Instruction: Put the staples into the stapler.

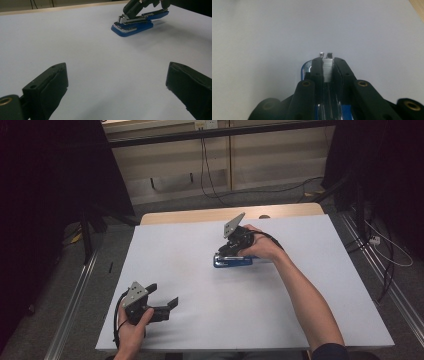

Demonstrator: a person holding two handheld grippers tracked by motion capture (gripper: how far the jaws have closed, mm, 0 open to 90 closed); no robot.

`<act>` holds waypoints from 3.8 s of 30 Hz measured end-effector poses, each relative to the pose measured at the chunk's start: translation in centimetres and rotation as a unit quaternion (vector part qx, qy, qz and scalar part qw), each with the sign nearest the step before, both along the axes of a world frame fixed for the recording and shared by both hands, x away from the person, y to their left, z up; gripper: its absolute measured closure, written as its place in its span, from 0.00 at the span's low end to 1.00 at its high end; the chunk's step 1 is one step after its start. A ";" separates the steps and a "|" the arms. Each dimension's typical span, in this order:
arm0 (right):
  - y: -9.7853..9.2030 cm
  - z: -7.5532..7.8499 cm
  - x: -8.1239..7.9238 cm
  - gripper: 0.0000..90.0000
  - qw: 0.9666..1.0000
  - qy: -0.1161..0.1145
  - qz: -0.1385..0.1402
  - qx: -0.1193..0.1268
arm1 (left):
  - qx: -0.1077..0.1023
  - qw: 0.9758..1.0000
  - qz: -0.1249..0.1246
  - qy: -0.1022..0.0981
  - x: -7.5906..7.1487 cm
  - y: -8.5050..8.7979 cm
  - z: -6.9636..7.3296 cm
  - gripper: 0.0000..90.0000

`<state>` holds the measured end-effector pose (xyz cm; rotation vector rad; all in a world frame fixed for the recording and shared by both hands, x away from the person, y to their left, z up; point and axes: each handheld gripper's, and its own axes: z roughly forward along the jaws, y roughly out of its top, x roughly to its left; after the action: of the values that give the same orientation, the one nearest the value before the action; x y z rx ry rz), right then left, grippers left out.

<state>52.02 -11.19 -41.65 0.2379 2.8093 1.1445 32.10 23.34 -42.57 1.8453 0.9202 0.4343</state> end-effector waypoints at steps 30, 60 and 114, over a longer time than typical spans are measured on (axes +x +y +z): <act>-0.5 -0.1 -0.8 0.51 0.993 0.014 -0.105 0.049 | -0.004 1.000 0.000 0.001 0.0 -0.1 0.0 0.05; -3.5 -0.6 -4.5 0.09 0.951 0.010 -0.286 0.118 | -0.008 1.000 -0.004 -0.002 0.7 -0.8 0.0 0.05; -9.9 -1.1 -14.5 0.04 0.880 -0.094 -0.430 0.176 | 0.021 0.999 0.006 -0.023 2.7 -2.8 0.1 0.06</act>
<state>37.47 -21.11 -42.75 1.1784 1.8991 1.2865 34.80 20.51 -42.49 1.8611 0.8968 0.5059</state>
